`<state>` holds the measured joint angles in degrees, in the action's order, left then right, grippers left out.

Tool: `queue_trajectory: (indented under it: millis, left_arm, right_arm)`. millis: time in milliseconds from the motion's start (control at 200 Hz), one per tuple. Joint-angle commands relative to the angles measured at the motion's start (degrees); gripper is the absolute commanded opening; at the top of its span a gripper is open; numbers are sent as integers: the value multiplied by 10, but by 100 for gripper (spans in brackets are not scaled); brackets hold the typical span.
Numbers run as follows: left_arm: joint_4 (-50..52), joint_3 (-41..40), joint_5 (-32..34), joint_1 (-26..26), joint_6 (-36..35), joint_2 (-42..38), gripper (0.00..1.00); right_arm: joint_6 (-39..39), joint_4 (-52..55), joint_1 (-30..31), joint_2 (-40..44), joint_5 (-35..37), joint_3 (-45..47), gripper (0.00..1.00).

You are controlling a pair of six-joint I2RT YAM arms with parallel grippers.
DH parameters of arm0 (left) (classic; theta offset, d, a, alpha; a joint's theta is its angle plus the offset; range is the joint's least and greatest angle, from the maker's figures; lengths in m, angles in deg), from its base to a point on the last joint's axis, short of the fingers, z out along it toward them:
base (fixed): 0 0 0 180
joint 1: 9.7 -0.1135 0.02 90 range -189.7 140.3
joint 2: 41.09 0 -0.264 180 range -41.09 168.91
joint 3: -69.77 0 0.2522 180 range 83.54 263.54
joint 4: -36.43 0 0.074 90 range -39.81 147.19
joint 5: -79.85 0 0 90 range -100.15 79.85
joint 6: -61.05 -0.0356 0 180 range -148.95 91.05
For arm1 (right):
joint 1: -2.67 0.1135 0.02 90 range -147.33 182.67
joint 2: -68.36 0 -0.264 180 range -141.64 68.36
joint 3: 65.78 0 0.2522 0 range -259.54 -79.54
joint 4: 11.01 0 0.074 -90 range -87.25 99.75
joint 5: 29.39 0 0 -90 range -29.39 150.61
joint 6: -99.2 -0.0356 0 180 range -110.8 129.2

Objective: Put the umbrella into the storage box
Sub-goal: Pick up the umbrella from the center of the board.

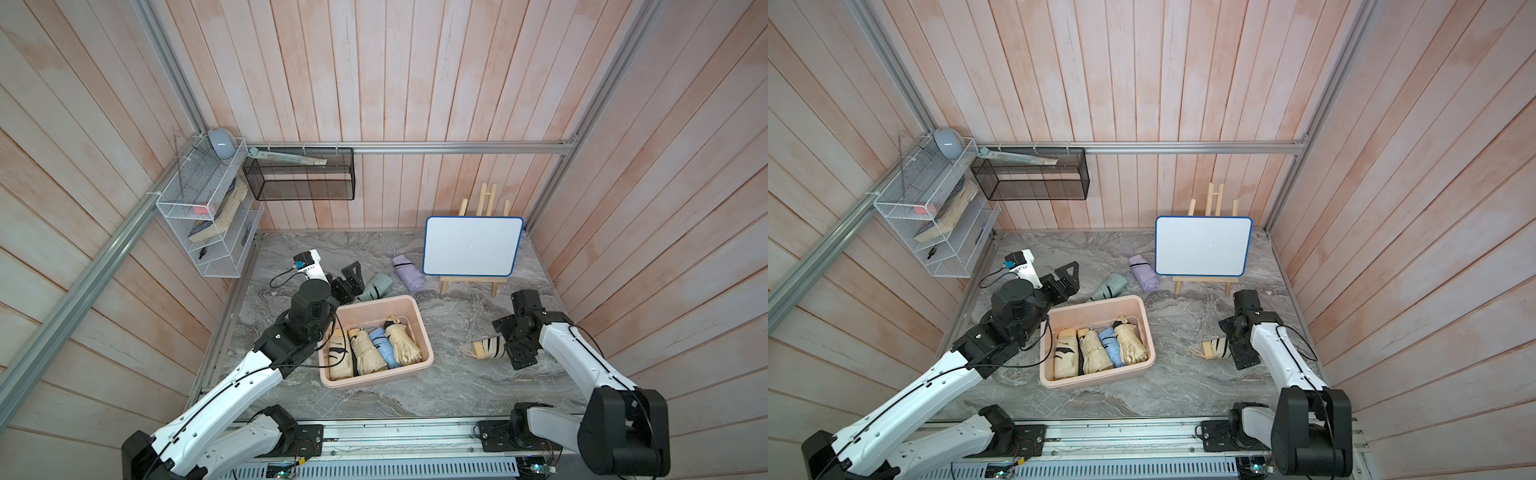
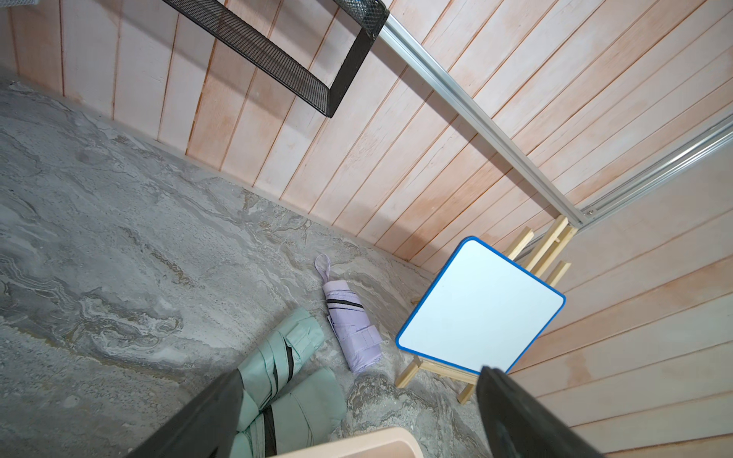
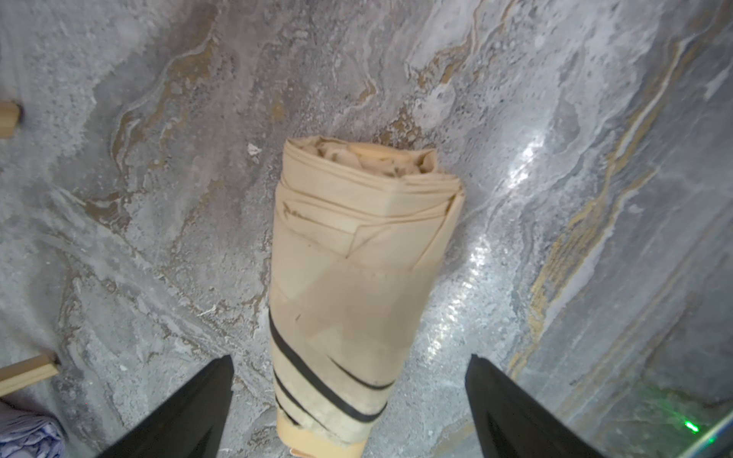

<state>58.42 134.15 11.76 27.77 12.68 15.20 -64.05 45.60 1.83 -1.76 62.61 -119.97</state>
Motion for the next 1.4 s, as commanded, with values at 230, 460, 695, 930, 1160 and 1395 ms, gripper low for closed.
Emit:
queue_trajectory:
  millis: [230, 460, 695, 930, 1160, 1395]
  left_arm:
    - [-22, 32, 8, -8, -1, 19, 98]
    - [-21, 40, 10, -10, 3, 28, 98]
    - [-19, 48, 11, -10, 3, 34, 98]
    - [-19, 53, 8, -10, -1, 35, 98]
    - [-21, 58, -3, -10, -4, 35, 97]
    - [-23, 84, -53, -10, -17, 59, 96]
  right_arm:
    - [18, -48, -50, -71, -31, -9, 96]
    - [25, -51, -63, -114, -43, -22, 86]
    - [24, -57, -67, -115, -45, -24, 70]
    - [25, -49, -71, -85, -49, -23, 56]
    - [15, -25, -71, -22, -64, -51, 52]
    - [14, -9, -67, 27, -74, -124, 50]
